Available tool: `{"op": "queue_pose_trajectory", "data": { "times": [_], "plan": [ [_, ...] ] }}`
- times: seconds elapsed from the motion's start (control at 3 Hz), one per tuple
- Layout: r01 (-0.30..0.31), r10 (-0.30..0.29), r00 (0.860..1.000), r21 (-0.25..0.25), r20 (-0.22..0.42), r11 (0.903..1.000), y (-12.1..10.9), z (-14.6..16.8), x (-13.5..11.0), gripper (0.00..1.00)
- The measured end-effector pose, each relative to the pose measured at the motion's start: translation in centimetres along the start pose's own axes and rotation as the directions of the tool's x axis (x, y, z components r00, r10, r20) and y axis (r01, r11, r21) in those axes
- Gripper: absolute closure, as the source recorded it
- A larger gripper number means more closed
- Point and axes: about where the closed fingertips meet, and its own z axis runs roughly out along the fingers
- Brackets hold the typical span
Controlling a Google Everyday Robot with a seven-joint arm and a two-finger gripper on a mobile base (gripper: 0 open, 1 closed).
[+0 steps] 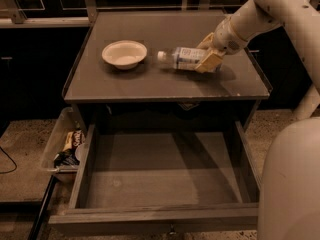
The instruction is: Pick blue plastic bottle from top drawer and place on counter
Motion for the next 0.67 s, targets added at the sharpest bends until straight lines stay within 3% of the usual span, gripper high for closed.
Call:
{"op": "queue_pose_trajectory", "data": {
  "times": [0.67],
  "plan": [
    [0.000, 0.000, 1.000, 0.000, 0.000, 1.0000, 0.00, 0.01, 0.00, 0.14]
  ]
}}
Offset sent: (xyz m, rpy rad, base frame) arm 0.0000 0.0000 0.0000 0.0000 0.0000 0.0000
